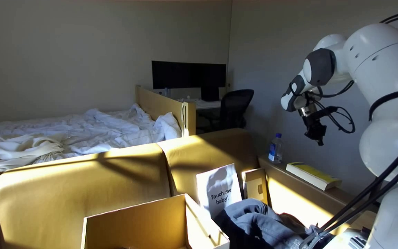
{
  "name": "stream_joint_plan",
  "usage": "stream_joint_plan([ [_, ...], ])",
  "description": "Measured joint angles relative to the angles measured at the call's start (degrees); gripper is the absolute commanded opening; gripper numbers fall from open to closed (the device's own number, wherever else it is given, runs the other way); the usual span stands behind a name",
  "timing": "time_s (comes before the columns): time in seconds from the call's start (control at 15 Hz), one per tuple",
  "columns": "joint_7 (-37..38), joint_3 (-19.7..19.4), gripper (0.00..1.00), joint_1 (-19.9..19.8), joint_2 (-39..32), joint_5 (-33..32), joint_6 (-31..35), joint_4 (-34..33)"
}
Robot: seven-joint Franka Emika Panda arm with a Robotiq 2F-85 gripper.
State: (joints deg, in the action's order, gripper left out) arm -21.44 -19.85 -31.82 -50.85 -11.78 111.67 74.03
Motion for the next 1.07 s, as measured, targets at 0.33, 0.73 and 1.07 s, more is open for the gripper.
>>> stream_joint_plan([
  [0.33, 8.57, -1.35, 0.01, -2.48, -13.16, 0.47, -8.56, -14.02],
  [0.73, 13.83, -1.98, 0.01, -8.18, -25.15, 1.19, -19.63, -31.81],
  [1.07, 15.34, 1.49, 0.0, -11.97, -29.89, 2.27, -22.58, -39.42],
])
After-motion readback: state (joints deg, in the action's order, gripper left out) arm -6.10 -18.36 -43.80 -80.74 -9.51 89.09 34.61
